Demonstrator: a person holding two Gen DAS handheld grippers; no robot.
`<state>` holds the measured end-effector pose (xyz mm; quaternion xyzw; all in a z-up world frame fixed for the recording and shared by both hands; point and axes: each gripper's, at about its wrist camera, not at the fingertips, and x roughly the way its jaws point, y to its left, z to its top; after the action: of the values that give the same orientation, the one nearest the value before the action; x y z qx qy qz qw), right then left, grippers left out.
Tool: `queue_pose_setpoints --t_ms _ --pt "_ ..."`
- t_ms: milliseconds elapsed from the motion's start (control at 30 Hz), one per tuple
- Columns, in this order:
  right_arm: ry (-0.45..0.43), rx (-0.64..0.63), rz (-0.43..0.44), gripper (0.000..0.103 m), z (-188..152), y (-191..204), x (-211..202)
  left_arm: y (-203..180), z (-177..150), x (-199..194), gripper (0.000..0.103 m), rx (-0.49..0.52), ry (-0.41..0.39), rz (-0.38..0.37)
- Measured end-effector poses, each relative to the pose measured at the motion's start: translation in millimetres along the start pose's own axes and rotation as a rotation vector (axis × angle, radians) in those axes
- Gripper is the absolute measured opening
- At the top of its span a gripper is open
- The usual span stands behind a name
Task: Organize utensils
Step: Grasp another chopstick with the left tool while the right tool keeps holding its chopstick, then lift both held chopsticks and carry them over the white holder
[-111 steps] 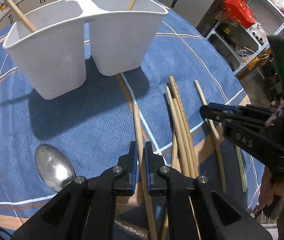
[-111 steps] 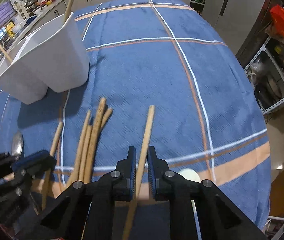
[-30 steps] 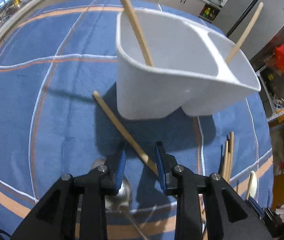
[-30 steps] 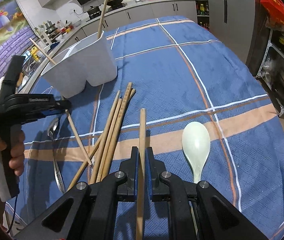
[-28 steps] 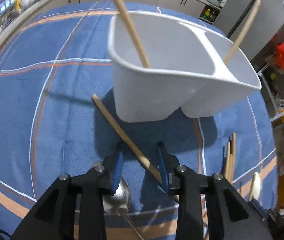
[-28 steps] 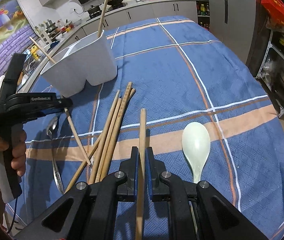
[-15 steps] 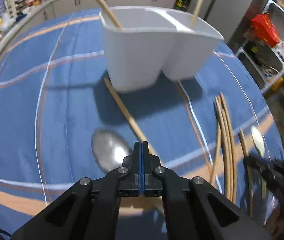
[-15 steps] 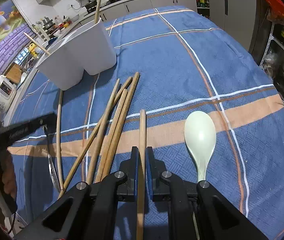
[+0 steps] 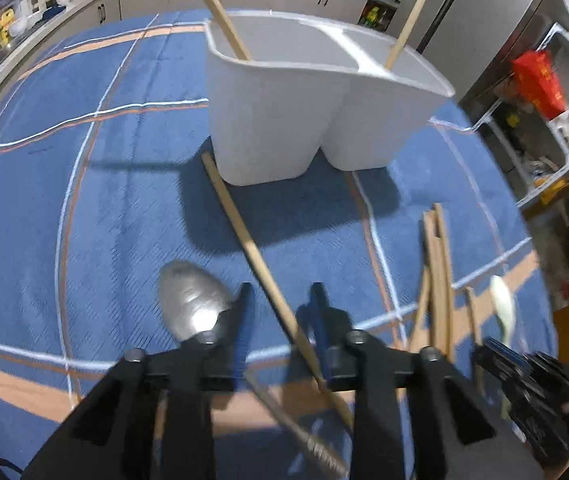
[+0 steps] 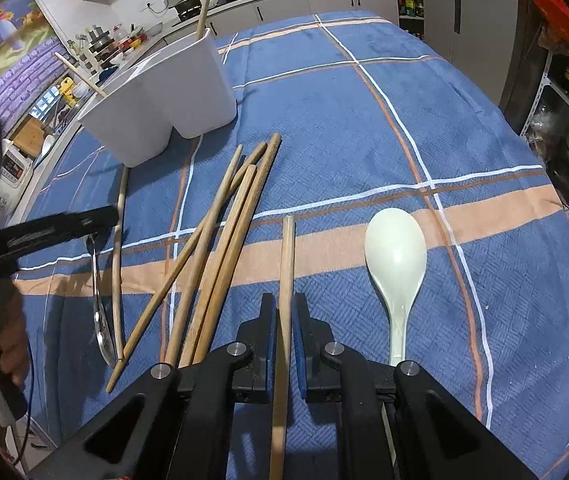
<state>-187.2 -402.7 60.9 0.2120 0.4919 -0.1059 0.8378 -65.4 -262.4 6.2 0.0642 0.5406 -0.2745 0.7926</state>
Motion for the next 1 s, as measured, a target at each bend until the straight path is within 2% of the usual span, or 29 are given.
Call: queue_pose_setpoints --t_ms 67,133,200,400,500,633,900,1000 --pt "0.004 -0.008 -0.008 0.009 0 1 0 -7 8 4 0.029 0.015 -0.02 0.049" --pt "0.007 -0.017 -0.014 0.009 1 3 1 -12 9 7 0.017 0.028 -0.023 0.062" --pt "0.013 -0.014 -0.005 0.009 2 3 2 -13 4 4 0.015 0.022 -0.036 0.061" --pt "0.049 -0.012 0.025 0.007 -11 -2 -6 -3 -35 -16 0.007 0.024 -0.016 -0.001" --pt "0.062 -0.015 0.03 0.007 -21 -5 -11 2 -56 -27 0.006 0.01 0.022 -0.076" --pt "0.074 -0.053 0.011 0.008 -25 -3 -14 -1 -78 -36 0.006 0.037 0.046 -0.121" --pt "0.114 -0.123 -0.077 0.011 -22 14 -9 -27 -61 -27 0.007 0.111 0.063 -0.055" --pt "0.131 -0.156 -0.118 0.017 -20 24 -5 -36 -57 -24 0.007 0.137 0.063 -0.022"
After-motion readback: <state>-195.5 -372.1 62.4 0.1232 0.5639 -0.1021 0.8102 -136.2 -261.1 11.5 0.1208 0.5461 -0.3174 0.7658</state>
